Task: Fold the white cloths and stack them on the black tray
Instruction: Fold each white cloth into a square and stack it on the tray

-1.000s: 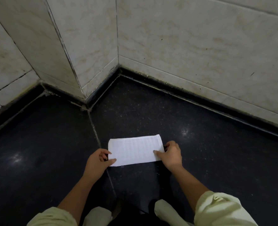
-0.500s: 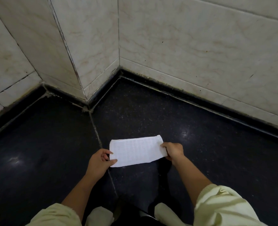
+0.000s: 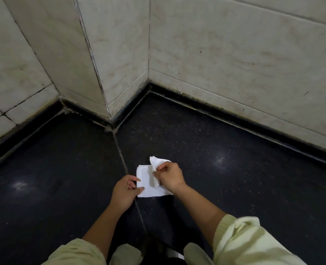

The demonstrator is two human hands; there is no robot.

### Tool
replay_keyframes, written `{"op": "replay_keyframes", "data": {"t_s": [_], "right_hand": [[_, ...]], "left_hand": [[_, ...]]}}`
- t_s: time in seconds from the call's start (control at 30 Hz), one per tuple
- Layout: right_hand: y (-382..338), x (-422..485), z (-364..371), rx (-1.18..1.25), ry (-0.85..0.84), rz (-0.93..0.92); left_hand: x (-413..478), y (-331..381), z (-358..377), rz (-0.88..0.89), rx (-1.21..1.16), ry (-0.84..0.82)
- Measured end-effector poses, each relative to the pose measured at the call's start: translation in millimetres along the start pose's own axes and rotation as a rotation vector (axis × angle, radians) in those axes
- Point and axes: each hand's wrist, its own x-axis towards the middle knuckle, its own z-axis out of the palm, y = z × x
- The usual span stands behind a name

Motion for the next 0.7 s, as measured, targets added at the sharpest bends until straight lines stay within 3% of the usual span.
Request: {"op": "replay_keyframes", "data": {"t_s": [0.33, 0.6, 0.7], "right_hand": [[5.7, 0.2, 38.6, -0.129, -0.069, 0.050], [8.0, -5.2, 38.8, 0.062, -0.185, 0.096], [7.8, -5.3, 26.6, 0.113, -0.184, 0.113]], "left_hand": [[3.5, -3.3, -2.4, -0.025, -0.079, 0.019], [4.5, 0.4, -3.6, -0.089, -0.152, 0.009], [3.5, 2.9, -2.3, -0.084, -0.059, 0.030]]}}
